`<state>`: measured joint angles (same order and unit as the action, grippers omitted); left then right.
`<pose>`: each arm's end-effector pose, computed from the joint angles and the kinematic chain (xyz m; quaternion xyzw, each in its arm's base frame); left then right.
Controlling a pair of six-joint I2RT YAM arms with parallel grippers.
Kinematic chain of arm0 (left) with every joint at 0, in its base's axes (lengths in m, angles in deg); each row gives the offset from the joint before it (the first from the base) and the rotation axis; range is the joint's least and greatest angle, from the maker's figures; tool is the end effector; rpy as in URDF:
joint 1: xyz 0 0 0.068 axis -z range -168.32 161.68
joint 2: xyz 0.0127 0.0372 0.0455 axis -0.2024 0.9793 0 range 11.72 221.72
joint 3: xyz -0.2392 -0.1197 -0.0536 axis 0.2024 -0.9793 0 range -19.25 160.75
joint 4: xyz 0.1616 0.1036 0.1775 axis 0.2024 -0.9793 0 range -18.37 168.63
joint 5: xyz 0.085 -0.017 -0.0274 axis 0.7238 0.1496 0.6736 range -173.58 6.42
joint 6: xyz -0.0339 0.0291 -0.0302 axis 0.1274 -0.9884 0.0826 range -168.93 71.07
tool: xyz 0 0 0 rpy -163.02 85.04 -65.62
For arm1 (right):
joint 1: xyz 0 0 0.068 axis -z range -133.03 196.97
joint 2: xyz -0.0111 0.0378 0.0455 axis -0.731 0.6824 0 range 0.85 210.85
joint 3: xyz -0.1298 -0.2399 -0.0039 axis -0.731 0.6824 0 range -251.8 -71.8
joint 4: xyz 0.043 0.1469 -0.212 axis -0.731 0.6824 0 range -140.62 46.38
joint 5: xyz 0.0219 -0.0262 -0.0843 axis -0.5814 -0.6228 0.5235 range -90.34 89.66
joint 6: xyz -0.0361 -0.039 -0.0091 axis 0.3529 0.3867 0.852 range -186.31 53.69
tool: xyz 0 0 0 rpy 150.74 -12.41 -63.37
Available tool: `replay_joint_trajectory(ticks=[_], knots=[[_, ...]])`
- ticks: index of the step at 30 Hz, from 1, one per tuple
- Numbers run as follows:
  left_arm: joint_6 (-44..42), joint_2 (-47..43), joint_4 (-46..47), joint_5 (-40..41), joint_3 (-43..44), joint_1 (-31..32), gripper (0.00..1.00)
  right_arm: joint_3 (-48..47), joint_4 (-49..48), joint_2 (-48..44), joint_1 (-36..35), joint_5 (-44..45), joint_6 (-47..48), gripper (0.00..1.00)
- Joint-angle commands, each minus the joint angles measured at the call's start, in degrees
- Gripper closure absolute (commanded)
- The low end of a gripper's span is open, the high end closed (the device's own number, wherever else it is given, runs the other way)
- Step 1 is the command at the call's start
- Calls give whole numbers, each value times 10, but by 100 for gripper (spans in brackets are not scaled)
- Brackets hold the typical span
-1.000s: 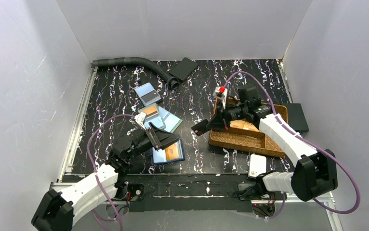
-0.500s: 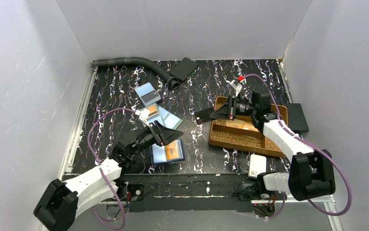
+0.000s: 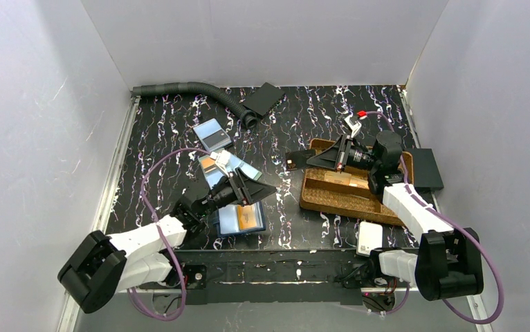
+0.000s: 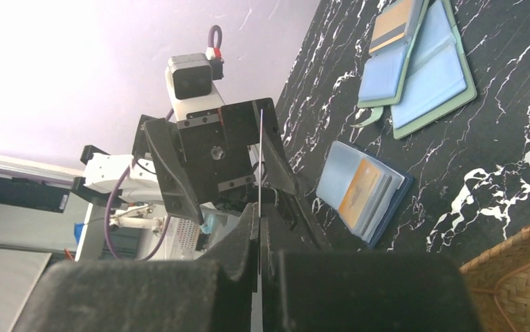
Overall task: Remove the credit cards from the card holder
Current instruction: Remove the credit card from the card holder.
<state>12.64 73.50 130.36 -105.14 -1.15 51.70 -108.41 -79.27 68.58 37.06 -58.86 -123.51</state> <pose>0.1599 -0.1514 0.2353 0.0184 0.6592 -0.6523 0.3738 0.2444 0.0735 0.2786 -0.0570 0.7127 0.6277 0.3078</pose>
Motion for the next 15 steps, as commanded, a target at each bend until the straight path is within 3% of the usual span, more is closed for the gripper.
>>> replay_joint_trajectory(ticks=[1,7,15], knots=[[27,28,57,21,25,12,2,11,-72,-22,7,8,-69,99],[42,74,110,50,36,34,3,31,-113,-28,7,17,-119,99],[57,150,183,69,70,50,15,43,-107,-28,7,20,-114,99]])
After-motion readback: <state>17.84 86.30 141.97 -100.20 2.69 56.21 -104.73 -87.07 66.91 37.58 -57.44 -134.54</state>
